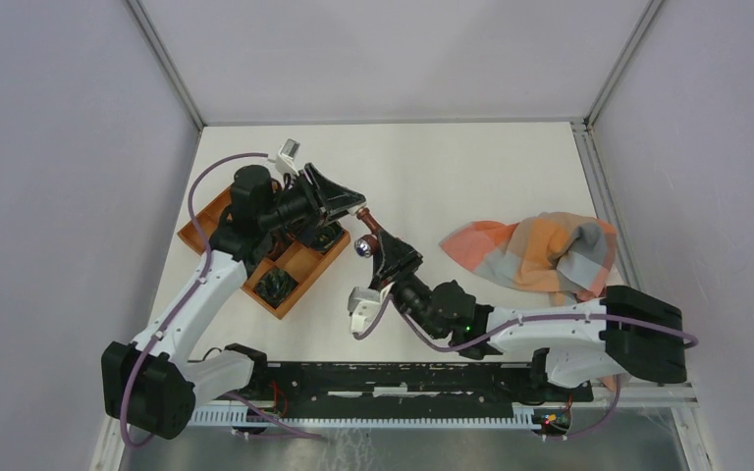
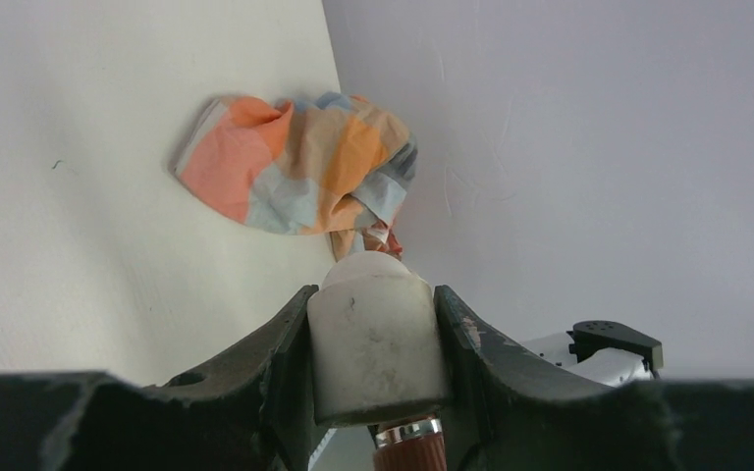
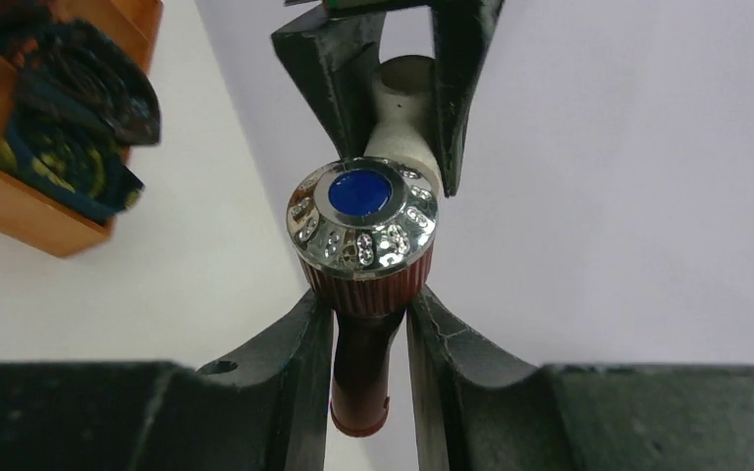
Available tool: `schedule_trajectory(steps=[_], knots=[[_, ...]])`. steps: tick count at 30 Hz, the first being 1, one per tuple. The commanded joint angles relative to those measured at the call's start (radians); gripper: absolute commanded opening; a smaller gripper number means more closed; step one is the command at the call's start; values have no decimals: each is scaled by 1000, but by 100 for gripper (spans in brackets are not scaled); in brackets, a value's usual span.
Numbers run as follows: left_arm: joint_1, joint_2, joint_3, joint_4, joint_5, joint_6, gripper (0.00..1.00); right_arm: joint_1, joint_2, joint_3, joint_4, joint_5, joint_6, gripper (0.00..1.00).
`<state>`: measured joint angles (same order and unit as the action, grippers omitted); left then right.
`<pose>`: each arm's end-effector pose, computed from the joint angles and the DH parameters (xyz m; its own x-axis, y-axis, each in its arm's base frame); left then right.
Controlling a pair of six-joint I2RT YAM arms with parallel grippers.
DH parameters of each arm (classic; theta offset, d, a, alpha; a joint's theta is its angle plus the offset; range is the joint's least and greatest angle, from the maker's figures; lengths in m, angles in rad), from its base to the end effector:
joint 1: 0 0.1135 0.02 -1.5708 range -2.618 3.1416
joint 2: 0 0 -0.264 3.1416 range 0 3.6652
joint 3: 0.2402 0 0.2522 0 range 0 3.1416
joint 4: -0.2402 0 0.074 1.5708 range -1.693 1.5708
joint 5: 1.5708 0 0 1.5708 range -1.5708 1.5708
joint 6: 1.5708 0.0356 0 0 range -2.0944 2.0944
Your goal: Install the water faucets
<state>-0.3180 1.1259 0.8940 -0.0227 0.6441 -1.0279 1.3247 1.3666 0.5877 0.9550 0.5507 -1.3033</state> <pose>0.2381 -0.1009 0.3281 -0.8103 -0.4541 -0.3705 0.2095 0.3660 -0.9067 0.0877 0.2725 0.2609 0.6873 -0.6372 -0.3486 -0.1441 0.3508 -0.9253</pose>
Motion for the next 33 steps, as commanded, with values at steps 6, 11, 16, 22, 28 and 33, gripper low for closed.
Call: schedule_trajectory(steps=[6,11,16,22,28,33], knots=[[-5,-65,-110,300,68,18,2,-99,-181,76,-25,-253,1008,29],[-5,-98,-167,361,55,54,2,-200,-236,-10,129,-372,1453,31],[-6,-122,-217,431,61,65,2,-330,-222,-117,387,-472,1978,32],[-5,-150,-219,437,52,69,2,-470,-114,-144,450,-659,2586,44],[-5,-198,-206,364,-1,93,2,-510,-167,-164,257,-784,2552,72],[-5,-194,-186,315,-31,91,2,-512,-341,-89,-253,-741,2262,83]])
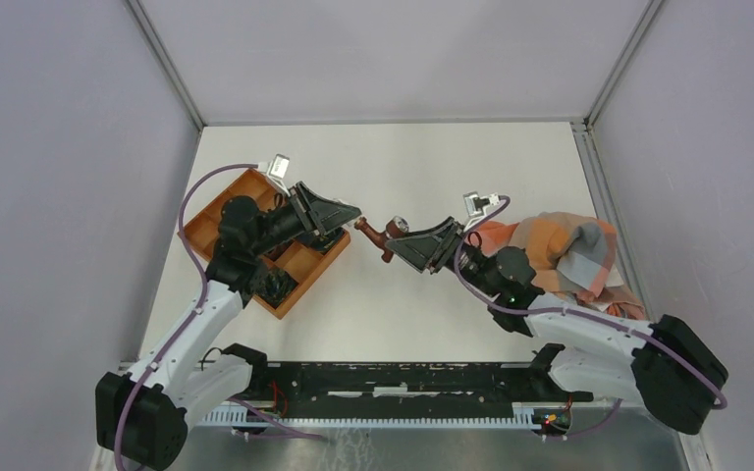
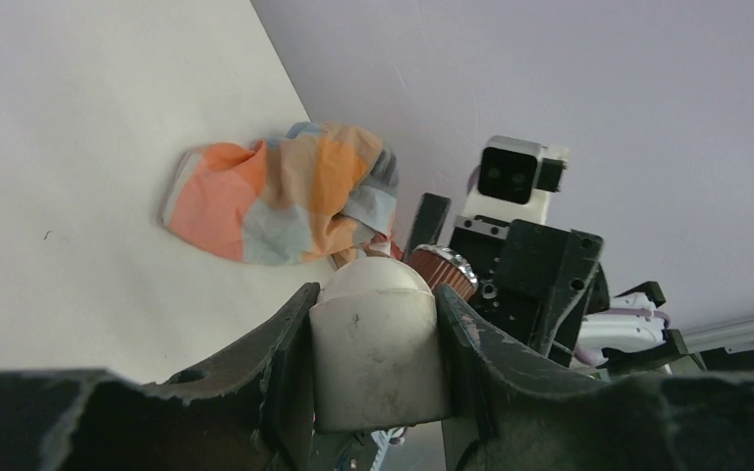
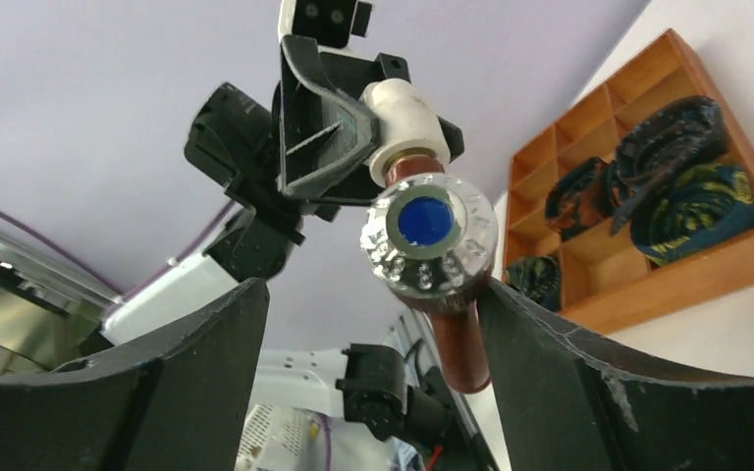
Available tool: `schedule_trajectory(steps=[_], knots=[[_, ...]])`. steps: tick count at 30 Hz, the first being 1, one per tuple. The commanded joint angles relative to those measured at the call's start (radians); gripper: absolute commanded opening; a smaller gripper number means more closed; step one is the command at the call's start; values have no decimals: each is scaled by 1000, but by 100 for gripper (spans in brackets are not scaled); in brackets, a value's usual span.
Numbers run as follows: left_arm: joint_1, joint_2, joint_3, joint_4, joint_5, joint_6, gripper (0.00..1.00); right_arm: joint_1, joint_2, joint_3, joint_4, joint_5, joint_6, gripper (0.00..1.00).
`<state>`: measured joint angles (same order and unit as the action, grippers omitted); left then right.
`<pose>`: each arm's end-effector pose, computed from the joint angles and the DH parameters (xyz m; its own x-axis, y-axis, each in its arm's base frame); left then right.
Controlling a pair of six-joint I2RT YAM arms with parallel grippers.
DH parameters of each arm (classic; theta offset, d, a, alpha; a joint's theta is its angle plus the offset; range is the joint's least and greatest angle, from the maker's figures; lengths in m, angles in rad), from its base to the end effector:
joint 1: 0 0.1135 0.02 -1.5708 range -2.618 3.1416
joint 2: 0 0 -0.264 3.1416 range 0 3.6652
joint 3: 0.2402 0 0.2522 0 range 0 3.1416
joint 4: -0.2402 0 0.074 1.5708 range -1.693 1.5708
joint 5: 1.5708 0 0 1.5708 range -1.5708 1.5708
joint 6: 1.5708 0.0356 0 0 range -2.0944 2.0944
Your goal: Install the water faucets
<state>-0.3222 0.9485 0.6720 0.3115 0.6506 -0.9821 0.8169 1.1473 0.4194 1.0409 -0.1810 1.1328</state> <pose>0.2022 -0.0902 0.3224 -0.6686 -0.4745 -0.5726 0.4863 0.3035 -0.8194 0.1583 0.1779 0.2696 -0.6662 0.5919 -0.4537 -0.5447 0.0293 0.8381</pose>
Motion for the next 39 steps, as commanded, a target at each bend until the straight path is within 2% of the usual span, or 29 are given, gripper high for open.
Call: schedule_trajectory(steps=[1,3,5,8,11,14,17,19,22,27,30,35,39], knots=[[-1,-15,39,-27,-43,41,2,-4,-157,98,-439,18,-235,84],[-1,8,69,-84,-52,19,2,-3,-220,152,-656,110,-352,85],[-1,65,135,-218,-51,23,2,0,-253,253,-885,223,-447,85],[-2,144,181,-298,-32,-6,2,9,-296,339,-1002,364,-614,82],[-1,181,180,-283,-8,-64,2,55,-312,374,-989,354,-909,83],[-1,238,237,-409,11,-46,2,184,-282,445,-1083,452,-1225,87],[-1,287,297,-516,27,-25,2,303,-294,436,-1063,552,-1453,90],[-1,311,338,-585,25,-16,2,357,-310,415,-1049,588,-1580,97],[-1,332,392,-673,19,0,2,429,-329,344,-983,651,-1803,98],[-1,337,412,-690,42,3,2,552,-320,175,-831,775,-2146,98],[-2,329,411,-688,42,6,2,562,-273,158,-799,764,-2180,98],[-1,308,395,-651,51,-6,2,560,-226,139,-685,717,-2095,98],[-1,295,378,-609,70,-38,2,486,-214,120,-561,599,-1861,98]])
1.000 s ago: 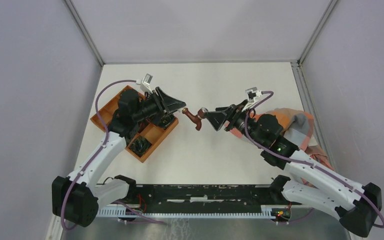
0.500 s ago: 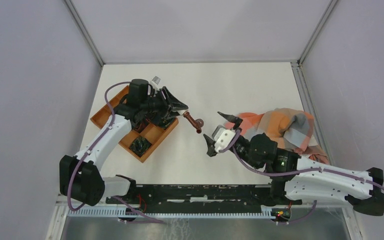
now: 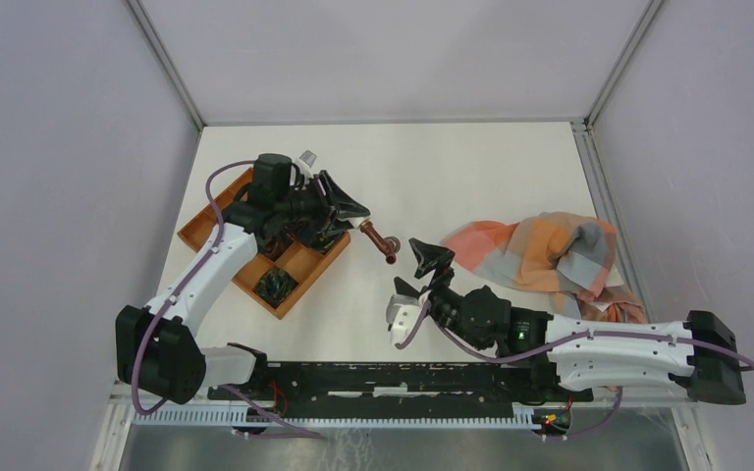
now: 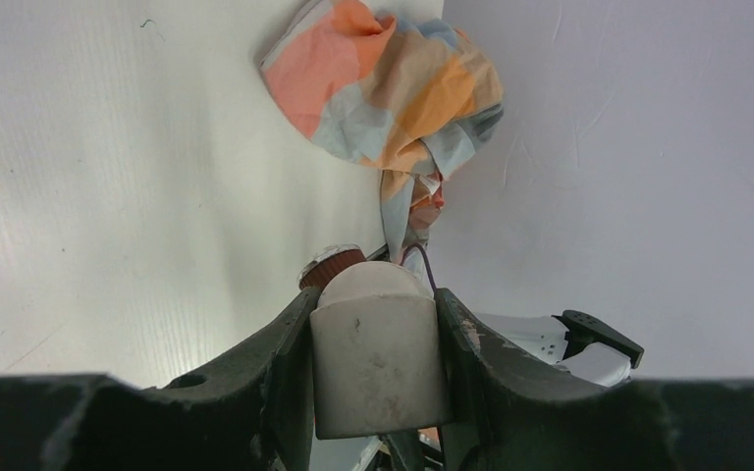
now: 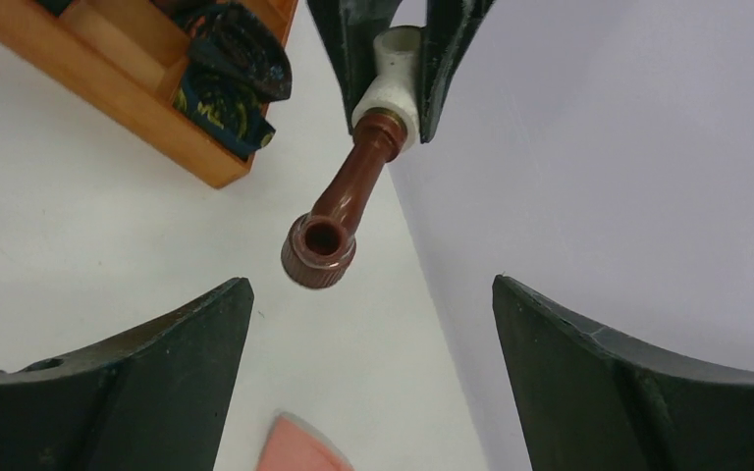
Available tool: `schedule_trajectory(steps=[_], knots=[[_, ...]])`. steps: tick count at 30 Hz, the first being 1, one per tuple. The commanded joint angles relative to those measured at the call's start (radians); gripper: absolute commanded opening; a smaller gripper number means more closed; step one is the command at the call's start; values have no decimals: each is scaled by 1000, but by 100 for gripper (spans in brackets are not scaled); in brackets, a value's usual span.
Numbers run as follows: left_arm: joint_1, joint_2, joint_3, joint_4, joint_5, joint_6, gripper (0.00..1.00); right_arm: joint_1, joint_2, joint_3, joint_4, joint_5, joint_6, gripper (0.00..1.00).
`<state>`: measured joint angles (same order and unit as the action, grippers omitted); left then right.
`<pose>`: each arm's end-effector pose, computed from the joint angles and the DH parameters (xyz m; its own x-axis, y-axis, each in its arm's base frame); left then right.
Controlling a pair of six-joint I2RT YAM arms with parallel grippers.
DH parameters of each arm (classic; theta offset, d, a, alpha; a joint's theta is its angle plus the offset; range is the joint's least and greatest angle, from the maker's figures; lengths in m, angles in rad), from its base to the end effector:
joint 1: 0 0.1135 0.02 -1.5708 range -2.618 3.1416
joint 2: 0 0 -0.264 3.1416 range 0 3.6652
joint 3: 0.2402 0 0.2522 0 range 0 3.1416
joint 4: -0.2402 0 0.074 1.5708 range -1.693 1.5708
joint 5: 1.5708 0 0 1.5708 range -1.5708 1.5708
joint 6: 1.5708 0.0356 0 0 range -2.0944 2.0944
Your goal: Install the water faucets
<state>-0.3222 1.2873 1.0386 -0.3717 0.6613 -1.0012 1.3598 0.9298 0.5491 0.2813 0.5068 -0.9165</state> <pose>0.2600 -0.1099 0.3055 -0.9070 -0.3979 -0.1381 -0.0740 0.4734 -0.8777 0.0622 0.2080 0.2793 0.5854 -0.5791 -0.5674 -0.4752 0.3219 -0.8189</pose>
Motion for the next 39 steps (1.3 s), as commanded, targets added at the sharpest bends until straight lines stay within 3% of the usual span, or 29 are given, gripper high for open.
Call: schedule_trajectory(steps=[1,5,12,14,23,24,27,28,33,39], knots=[[-1,-45,11,81,67,-23,2,-82,11,-20,235,-129,238,98],[-1,-51,10,87,77,-31,2,-126,72,-37,308,-238,354,98],[-1,-63,-7,94,76,-34,2,-165,200,-21,471,-254,471,98],[-1,-60,-9,98,77,-34,2,-181,241,1,495,-241,515,93],[-1,-58,-6,107,99,-24,2,-209,311,2,590,-107,670,55],[-2,-61,-7,111,100,-24,2,-213,312,-1,595,-101,701,48],[-1,-68,-11,132,105,-13,2,-228,310,0,598,-95,808,10],[-2,-70,-12,136,108,-1,2,-231,306,-1,605,-104,838,4],[0,-91,-39,254,146,38,2,-260,260,-34,689,-214,1095,0],[-1,-162,-193,612,198,-9,2,-379,218,-99,855,-411,1631,0]])
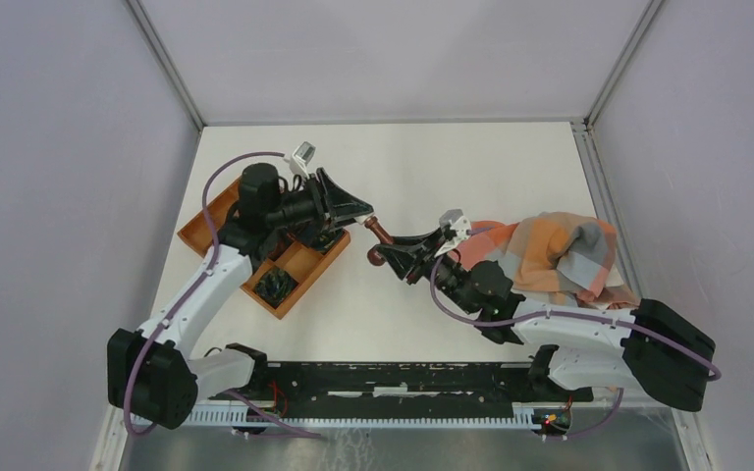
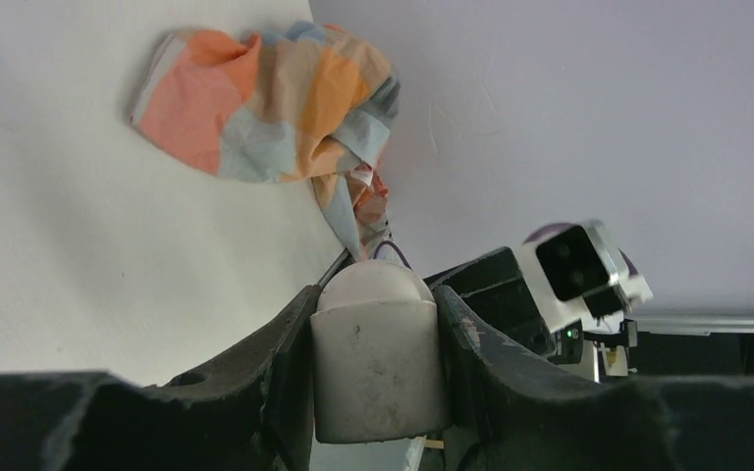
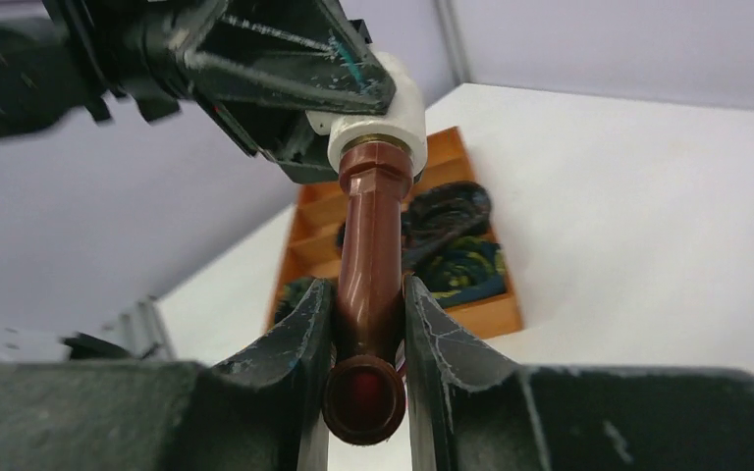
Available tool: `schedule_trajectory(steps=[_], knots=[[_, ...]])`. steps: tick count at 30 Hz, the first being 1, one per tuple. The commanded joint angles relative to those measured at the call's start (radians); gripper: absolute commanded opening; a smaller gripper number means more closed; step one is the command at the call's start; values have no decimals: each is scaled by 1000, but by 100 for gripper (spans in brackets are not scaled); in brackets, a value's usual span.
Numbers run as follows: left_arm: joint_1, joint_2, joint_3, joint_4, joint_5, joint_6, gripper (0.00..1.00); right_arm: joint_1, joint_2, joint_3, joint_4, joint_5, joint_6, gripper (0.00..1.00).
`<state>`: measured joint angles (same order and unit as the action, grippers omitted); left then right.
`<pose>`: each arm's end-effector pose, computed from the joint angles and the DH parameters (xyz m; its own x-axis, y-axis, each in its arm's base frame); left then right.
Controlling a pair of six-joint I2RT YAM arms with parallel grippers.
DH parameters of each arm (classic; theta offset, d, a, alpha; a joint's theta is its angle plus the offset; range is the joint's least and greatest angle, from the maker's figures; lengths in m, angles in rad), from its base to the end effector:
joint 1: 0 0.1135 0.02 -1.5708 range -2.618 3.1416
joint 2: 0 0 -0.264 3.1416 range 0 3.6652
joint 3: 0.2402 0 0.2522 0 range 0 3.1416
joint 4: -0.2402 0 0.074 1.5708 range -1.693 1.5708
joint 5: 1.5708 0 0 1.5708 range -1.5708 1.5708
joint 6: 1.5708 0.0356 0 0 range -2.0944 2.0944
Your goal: Install the water faucets
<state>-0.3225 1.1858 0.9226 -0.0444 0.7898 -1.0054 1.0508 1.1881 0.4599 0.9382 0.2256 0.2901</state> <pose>0.2456 -0.1087 0.3224 -0.8843 -0.3312 -0.3290 0.2210 0.3238 -0.9199 0.1314 0.2134 0.2628 -0.1116 0.3662 -0.9238 -0.7359 0.5942 0.3245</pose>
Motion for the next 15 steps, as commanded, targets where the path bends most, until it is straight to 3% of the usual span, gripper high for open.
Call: schedule_trajectory(steps=[1,4,7,11,13,14,15], knots=[[0,-70,-112,348,79,9,2,-98,-37,0,184,-174,501,0],[-1,-85,-205,570,106,-16,2,-165,-4,10,236,-324,747,0],[-1,-82,-268,767,124,-63,2,-218,72,-15,451,-452,1052,0],[0,-80,-283,812,157,-34,2,-254,317,-5,997,-515,1551,0],[0,-85,-286,817,159,-28,2,-255,379,35,1022,-586,1689,0],[0,-86,-283,813,156,-26,2,-255,375,34,1018,-590,1654,7],[0,-89,-279,804,151,-23,2,-254,365,28,990,-600,1617,26]])
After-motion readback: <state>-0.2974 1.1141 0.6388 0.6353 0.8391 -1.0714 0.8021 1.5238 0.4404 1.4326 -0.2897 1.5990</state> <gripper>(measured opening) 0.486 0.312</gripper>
